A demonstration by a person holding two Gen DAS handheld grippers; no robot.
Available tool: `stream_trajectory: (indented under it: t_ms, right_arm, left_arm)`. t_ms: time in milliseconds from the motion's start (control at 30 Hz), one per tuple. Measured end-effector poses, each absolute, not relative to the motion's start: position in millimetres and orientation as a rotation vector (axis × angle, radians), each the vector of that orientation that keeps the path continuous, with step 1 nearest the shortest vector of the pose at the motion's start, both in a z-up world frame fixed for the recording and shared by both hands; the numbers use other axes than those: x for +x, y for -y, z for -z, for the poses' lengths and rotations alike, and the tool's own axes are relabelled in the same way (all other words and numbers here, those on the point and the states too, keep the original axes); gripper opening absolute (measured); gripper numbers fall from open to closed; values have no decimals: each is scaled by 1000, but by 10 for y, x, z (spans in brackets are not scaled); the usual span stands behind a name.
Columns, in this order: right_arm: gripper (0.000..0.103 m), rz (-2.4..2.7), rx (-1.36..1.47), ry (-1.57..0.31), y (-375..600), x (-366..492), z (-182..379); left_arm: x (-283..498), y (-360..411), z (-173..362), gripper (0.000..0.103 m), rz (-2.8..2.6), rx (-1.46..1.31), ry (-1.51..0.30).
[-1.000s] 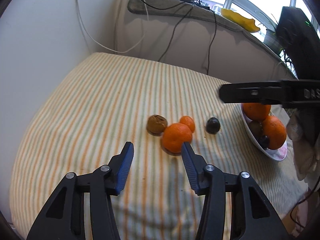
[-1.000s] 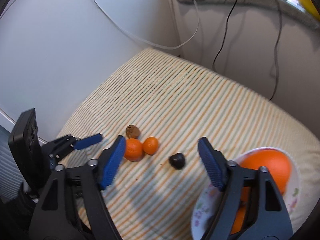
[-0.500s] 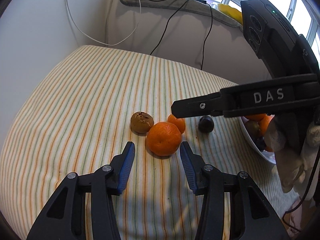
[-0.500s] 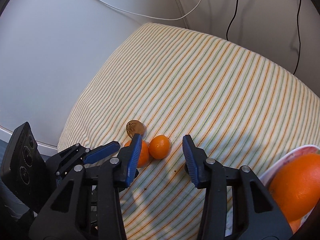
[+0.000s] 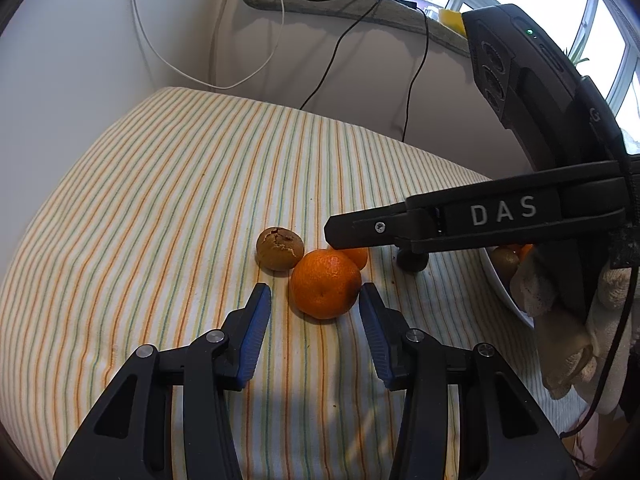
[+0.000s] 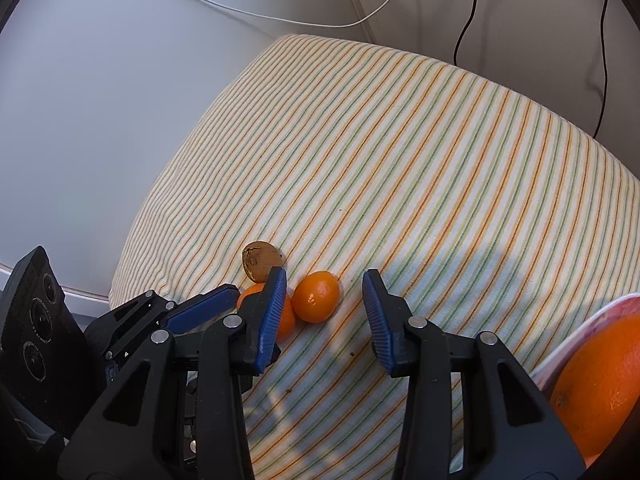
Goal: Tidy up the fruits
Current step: 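Grasp the tangerine with the left gripper while the right grasps a small orange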
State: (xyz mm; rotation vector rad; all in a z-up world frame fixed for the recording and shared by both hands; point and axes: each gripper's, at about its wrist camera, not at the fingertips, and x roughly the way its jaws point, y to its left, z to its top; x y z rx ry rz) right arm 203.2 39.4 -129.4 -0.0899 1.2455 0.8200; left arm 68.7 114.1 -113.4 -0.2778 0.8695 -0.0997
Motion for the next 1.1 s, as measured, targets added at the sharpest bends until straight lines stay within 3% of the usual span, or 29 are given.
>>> stream_trajectory:
  t_ms: [367, 433, 567, 1100]
  right_arm:
    - [41, -822, -71, -1272, -438, 2068, 1347]
    - [36, -828, -67, -1276, -446, 2069, 1354]
    - [26, -830, -68, -1280, -464, 2064, 1362]
    - [24, -837, -40, -1215, -267, 1936, 1198]
  left_arm:
    - [788, -1129, 1182, 42, 125, -289, -887]
    - [790, -1116, 1180, 36, 138, -290, -887]
    - [768, -1130, 1183, 36, 139, -292, -884]
    - [607, -1126, 1095, 35, 133, -282, -853]
